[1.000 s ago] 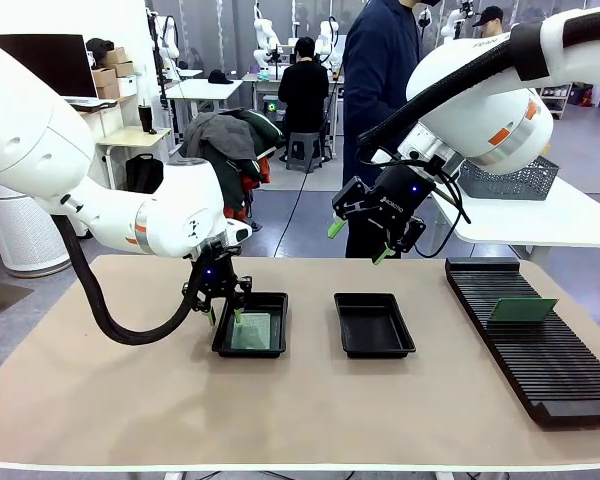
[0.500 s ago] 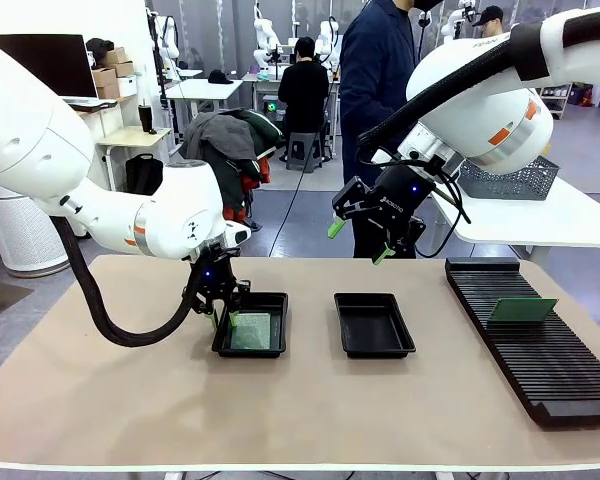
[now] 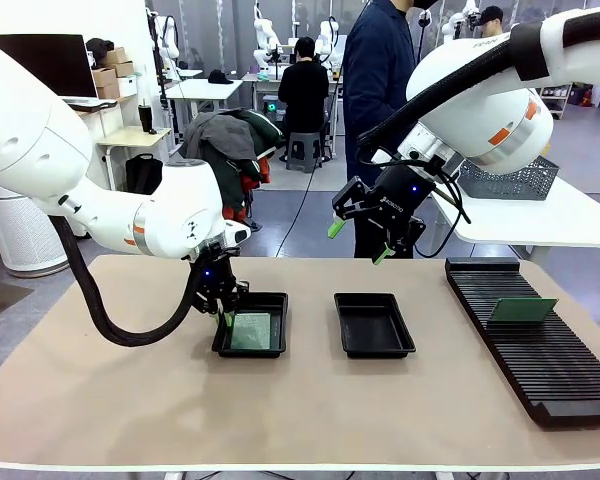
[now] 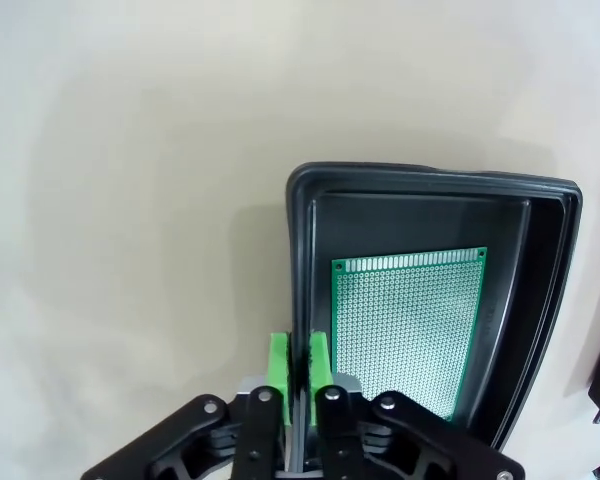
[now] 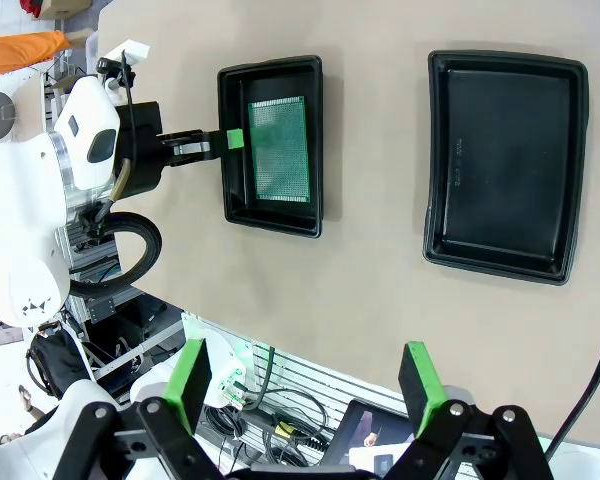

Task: Inspect and transfer BCBs to ESD trays.
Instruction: Pick up the ESD tray and place it on the left side of the table.

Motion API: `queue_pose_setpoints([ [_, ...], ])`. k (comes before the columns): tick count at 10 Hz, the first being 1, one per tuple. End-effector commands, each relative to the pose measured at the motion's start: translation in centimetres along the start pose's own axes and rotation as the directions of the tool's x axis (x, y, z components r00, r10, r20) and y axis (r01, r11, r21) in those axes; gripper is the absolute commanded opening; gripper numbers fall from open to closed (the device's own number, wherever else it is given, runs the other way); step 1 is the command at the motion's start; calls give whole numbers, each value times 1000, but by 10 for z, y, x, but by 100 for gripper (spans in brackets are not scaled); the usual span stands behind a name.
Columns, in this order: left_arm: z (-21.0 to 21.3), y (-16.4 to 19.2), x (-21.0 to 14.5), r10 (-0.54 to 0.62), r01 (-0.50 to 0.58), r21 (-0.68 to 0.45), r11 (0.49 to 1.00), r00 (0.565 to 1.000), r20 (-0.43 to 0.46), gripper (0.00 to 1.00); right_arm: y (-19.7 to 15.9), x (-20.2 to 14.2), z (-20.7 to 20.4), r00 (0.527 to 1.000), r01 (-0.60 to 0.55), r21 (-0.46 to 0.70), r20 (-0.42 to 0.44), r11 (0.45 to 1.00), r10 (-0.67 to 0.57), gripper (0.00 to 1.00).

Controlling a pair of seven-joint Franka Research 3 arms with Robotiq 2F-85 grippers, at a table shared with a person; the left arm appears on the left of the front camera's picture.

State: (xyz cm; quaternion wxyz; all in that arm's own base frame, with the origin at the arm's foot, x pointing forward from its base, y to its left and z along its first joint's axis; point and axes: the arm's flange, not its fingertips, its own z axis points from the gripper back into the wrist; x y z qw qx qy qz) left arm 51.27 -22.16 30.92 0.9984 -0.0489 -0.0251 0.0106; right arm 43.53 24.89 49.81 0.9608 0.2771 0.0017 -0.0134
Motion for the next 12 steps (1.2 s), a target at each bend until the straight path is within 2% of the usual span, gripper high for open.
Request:
queue_pose_setpoints([
  [1,-2,0,-7,16,-16,32,999,1000,26,8,3,3,-1,1000,9,-13,2,1000,-9,100],
  [3,-1,0,-7,16,-17,34,999,999,27,0,3,3,-1,1000,9,-13,2,1000,-9,100],
  [12,1,0,0,0,0,0,1000,1000,2,0,3,3,-1,1000,9,-13,2,1000,-9,100],
])
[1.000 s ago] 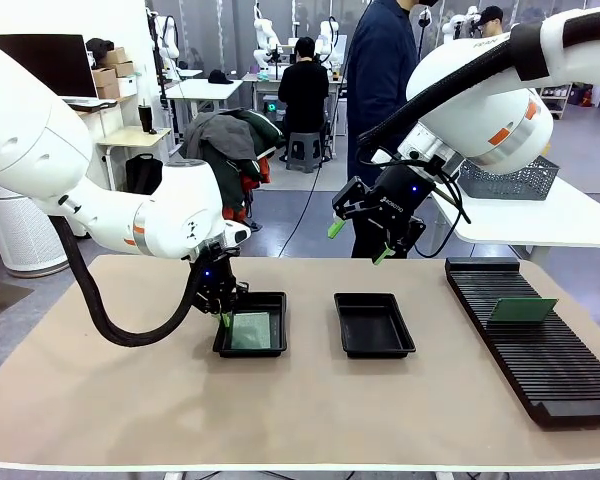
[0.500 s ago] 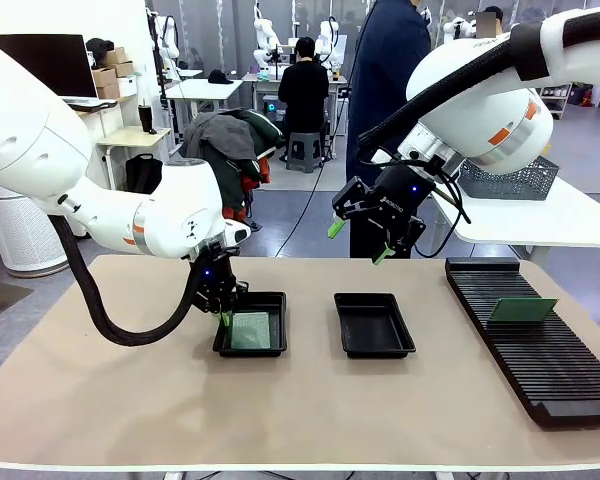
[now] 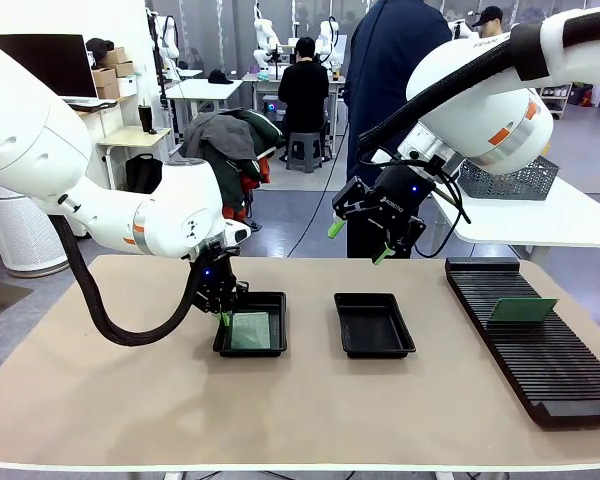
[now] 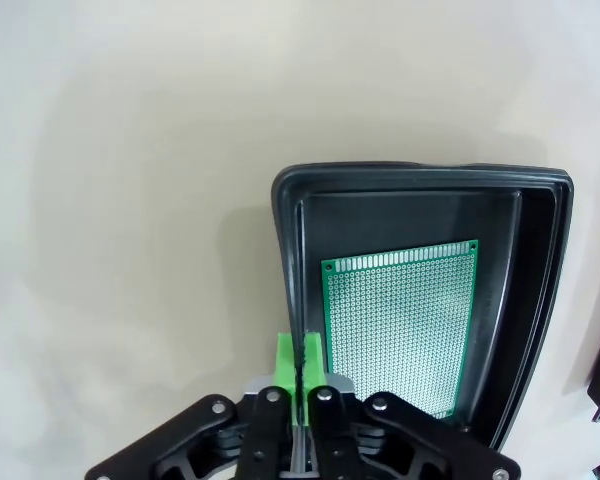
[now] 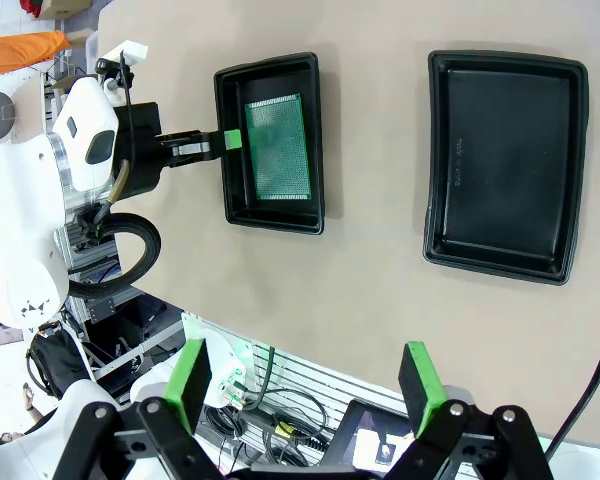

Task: Inspect and transfer BCBs to ESD trays.
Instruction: Pick up the ESD tray and place it on the left side of the table.

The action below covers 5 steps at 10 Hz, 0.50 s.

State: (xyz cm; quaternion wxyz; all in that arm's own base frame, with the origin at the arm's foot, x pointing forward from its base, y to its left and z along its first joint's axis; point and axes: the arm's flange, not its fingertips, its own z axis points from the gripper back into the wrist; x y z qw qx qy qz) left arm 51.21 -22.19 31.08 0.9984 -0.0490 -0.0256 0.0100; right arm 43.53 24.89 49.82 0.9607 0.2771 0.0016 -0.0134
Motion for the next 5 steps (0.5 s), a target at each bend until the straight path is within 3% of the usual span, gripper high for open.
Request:
queue_pose_setpoints([
  [1,-1,1,0,1,-1,0,1000,1000,1,0,3,3,-1,1000,9,-13,2,1000,-9,100],
  [5,7,22,-8,-26,28,-110,994,1000,17,3,3,3,-1,1000,9,-13,2,1000,-9,100],
])
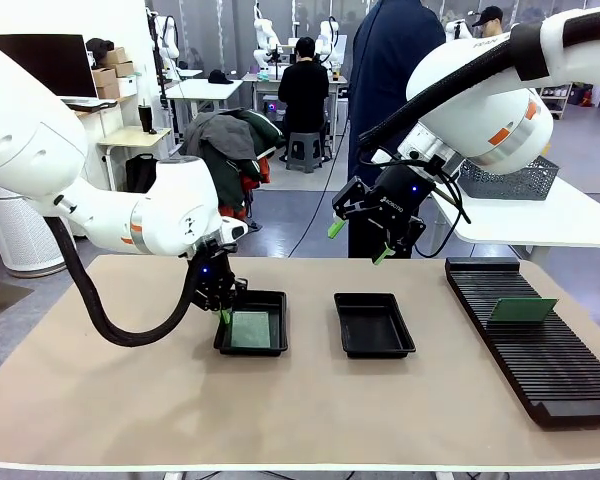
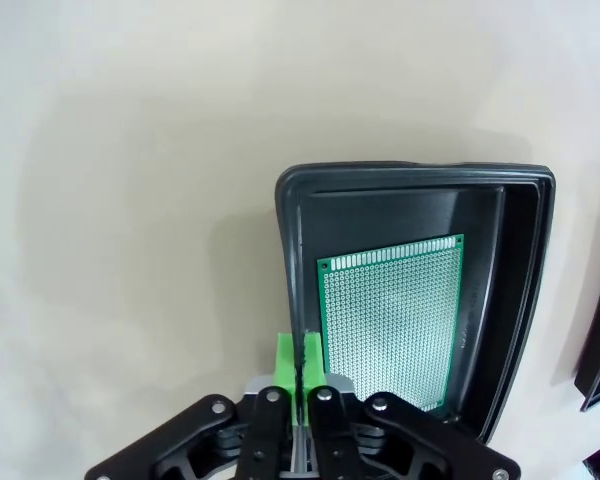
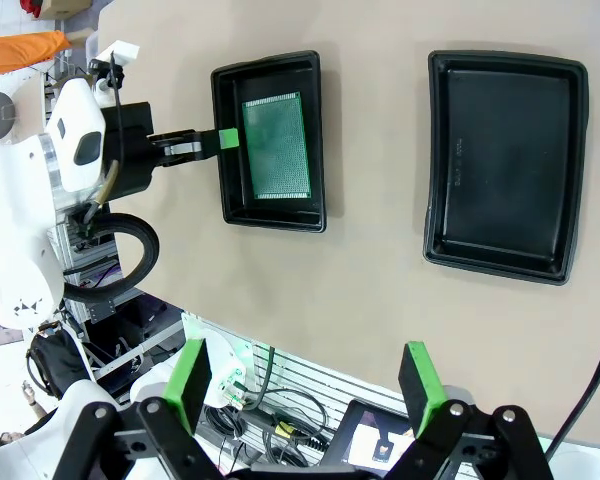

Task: Inspect and transfer BCBs to ESD trays.
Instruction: Pick up the ESD tray and place it on the left side of the table.

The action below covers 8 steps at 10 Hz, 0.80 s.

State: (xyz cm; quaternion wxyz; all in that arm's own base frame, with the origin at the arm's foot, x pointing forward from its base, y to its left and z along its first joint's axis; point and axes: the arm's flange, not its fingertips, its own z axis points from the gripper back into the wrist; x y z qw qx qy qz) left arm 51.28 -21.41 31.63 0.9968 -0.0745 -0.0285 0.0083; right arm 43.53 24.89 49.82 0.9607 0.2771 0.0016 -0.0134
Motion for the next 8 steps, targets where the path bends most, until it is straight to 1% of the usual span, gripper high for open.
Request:
queue_pose_setpoints([
  [1,0,22,-9,-32,33,-87,996,999,7,3,3,3,-1,1000,9,-13,2,1000,-9,100],
  [3,-4,38,-9,-31,33,-149,988,999,17,3,3,3,-1,1000,9,-13,2,1000,-9,100],
  [4,-5,47,-9,-43,47,-183,982,999,26,3,3,3,-1,1000,9,-13,2,1000,-9,100],
  [5,-5,57,-10,-71,77,-241,967,997,33,3,3,3,-1,1000,9,-13,2,1000,-9,100],
  [8,1,76,-15,-85,96,-308,947,995,49,3,3,3,-1,1000,9,-13,2,1000,-9,100],
])
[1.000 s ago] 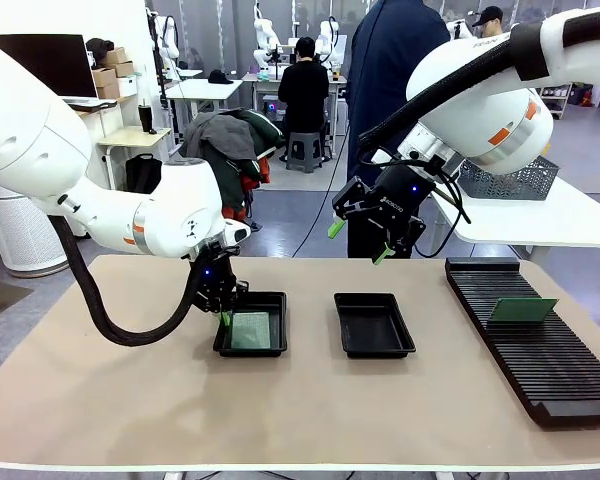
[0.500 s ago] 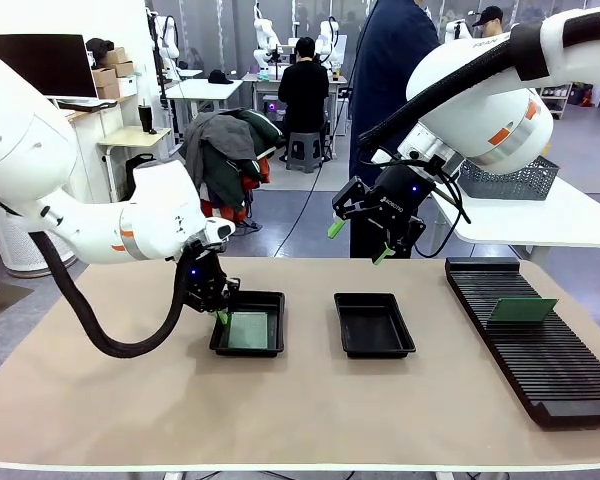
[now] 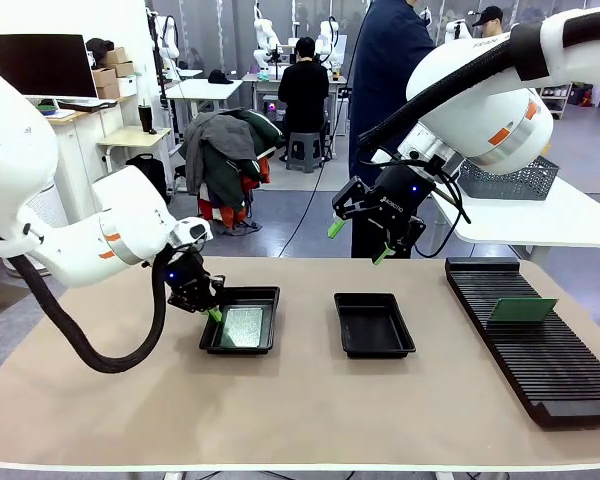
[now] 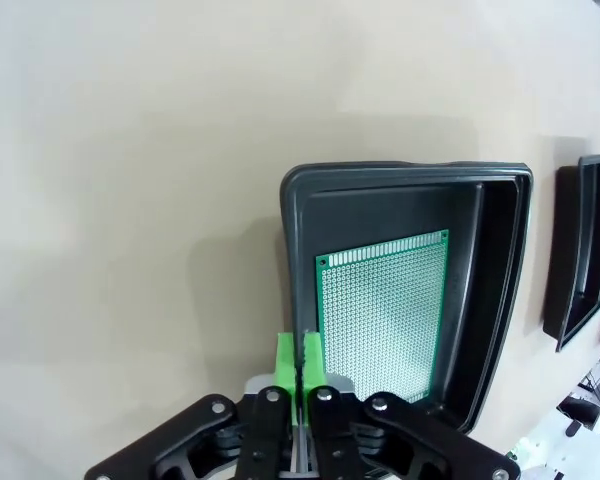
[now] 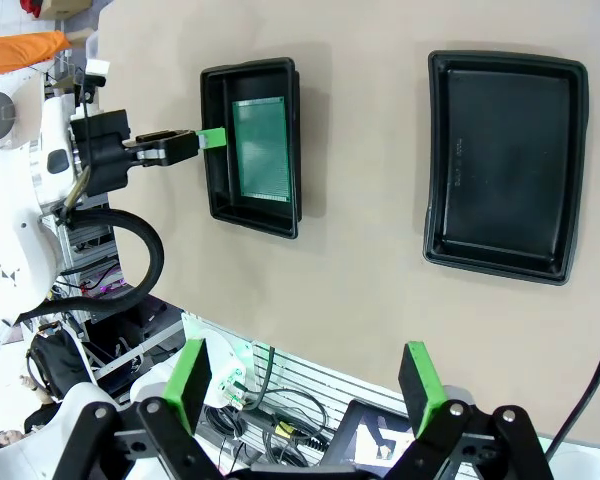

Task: Inspect and transfer BCBs to ESD trays.
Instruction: Pick up the ESD tray and place it on the left side of the table.

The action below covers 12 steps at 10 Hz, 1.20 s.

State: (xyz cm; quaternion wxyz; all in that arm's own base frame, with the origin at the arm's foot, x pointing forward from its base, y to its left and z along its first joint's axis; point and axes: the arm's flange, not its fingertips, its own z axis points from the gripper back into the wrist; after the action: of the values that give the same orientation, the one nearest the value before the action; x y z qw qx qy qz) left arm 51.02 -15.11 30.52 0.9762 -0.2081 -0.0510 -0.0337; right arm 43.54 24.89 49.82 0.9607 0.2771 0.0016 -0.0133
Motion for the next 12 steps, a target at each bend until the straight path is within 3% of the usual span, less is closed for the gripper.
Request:
queue_pose_setpoints([
  [1,13,16,-17,-12,12,-67,998,1000,-7,3,2,3,-1,1000,9,-13,2,1000,-9,100],
  [6,61,72,-33,34,-36,-50,998,998,-45,3,2,3,-1,1000,9,-13,2,1000,-9,100],
  [12,123,158,-63,65,-65,48,997,998,-3,3,2,3,-1,1000,9,-13,2,1000,-9,100],
])
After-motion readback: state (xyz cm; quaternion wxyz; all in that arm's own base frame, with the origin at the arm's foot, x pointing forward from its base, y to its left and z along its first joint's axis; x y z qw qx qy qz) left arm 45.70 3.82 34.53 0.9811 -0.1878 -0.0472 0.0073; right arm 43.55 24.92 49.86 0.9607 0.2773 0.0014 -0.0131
